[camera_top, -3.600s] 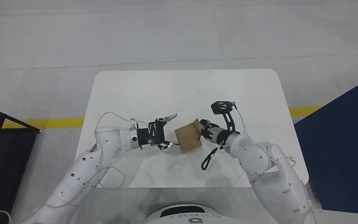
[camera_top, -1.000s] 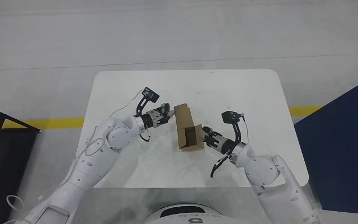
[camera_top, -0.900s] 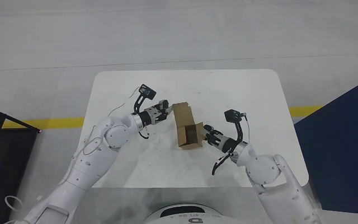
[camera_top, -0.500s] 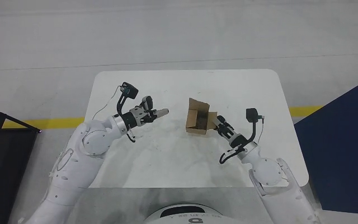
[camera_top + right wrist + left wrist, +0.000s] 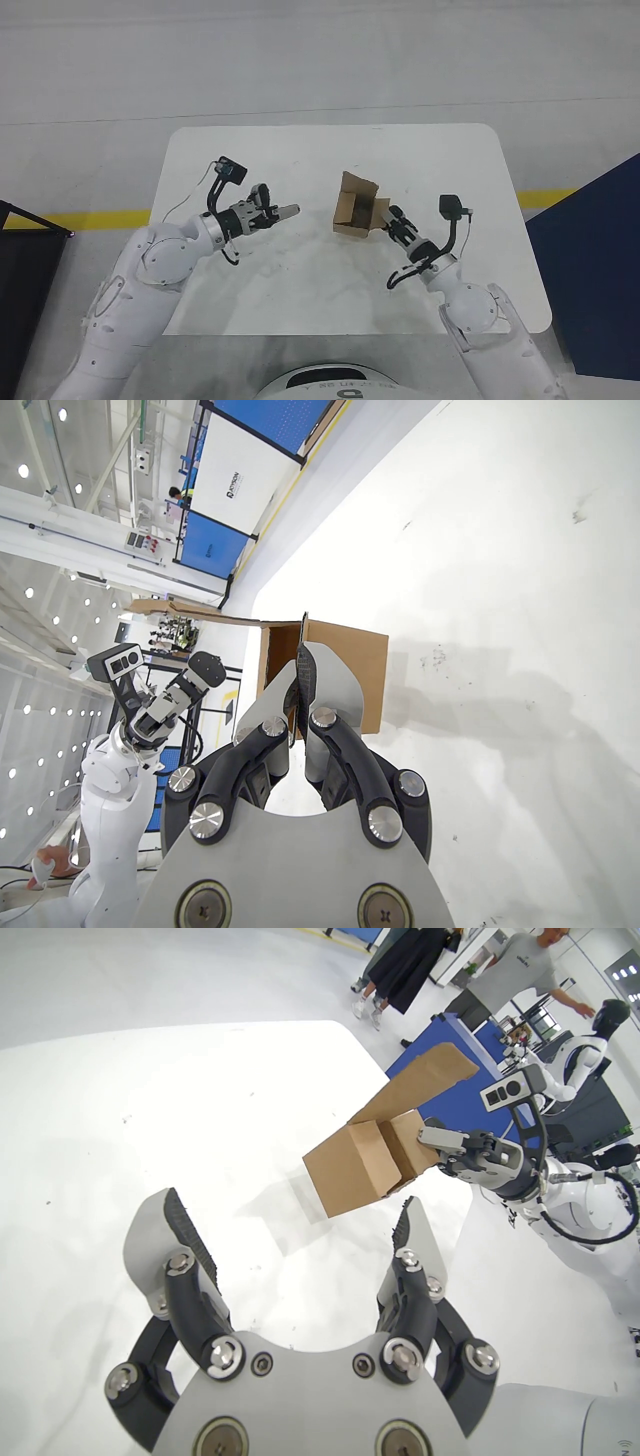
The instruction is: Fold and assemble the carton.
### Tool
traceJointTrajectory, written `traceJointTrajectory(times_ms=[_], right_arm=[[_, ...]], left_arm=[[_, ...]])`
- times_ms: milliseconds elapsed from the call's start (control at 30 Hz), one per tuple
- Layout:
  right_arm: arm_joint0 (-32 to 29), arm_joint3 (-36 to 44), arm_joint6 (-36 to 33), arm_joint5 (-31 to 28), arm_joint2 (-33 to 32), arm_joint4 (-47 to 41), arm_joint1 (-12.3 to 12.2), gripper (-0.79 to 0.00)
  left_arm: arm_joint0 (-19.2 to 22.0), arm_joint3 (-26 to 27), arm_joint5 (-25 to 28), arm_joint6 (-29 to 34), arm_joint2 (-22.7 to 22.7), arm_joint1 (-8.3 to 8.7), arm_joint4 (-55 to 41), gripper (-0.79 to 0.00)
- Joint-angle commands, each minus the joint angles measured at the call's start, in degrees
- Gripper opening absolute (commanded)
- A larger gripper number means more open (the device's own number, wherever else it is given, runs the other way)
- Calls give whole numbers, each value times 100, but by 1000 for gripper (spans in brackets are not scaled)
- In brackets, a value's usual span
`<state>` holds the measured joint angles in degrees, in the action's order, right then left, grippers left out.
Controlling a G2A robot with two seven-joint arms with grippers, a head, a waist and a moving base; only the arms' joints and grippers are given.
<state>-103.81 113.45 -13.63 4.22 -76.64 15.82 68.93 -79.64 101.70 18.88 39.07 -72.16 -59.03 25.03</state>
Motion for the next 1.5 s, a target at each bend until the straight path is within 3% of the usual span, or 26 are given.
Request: traceJointTrajectory(times_ms=[0, 100, 300, 567, 667, 733, 900, 1300, 1333, 1367, 1433, 1467], right_arm=[[29, -91, 146, 115, 164, -67, 29, -785], [107, -224, 245, 360, 374, 55, 58, -785], [205, -375, 249, 569, 473, -113, 89, -785], [305, -415, 169, 575, 644, 120, 99, -785], [345, -431, 53, 513, 712, 220, 96, -625], [356, -434, 20, 482, 721, 234, 95, -588], [341, -399, -43, 392, 718, 269, 87, -610], [309, -360, -166, 261, 828, 556, 70, -616], [308, -357, -163, 254, 838, 571, 70, -613], [304, -357, -159, 252, 847, 578, 70, -610], [301, -350, -156, 241, 858, 582, 70, -610], [299, -351, -145, 239, 857, 581, 71, -610]], left_arm=[[211, -80, -249, 113, 174, -44, -339, -43], [506, -265, -575, 482, 420, -93, -618, -3], [876, -564, -837, 1026, 796, -145, -608, 0], [1119, -879, -988, 1142, 1264, -226, -365, 0], [1231, -1015, -1014, 1039, 1416, -262, -193, -3], [1288, -1128, -1039, 935, 1516, -285, -35, -34], [1373, -1303, -1081, 831, 1708, -348, -50, -132], [1608, -1516, -1168, 830, 1990, -465, -160, -200], [1638, -1539, -1179, 843, 2025, -474, -118, -222], [1666, -1554, -1180, 850, 2062, -484, -71, -385], [1718, -1573, -1183, 839, 2125, -504, 4, -554], [1744, -1568, -1169, 827, 2156, -513, 64, -767]])
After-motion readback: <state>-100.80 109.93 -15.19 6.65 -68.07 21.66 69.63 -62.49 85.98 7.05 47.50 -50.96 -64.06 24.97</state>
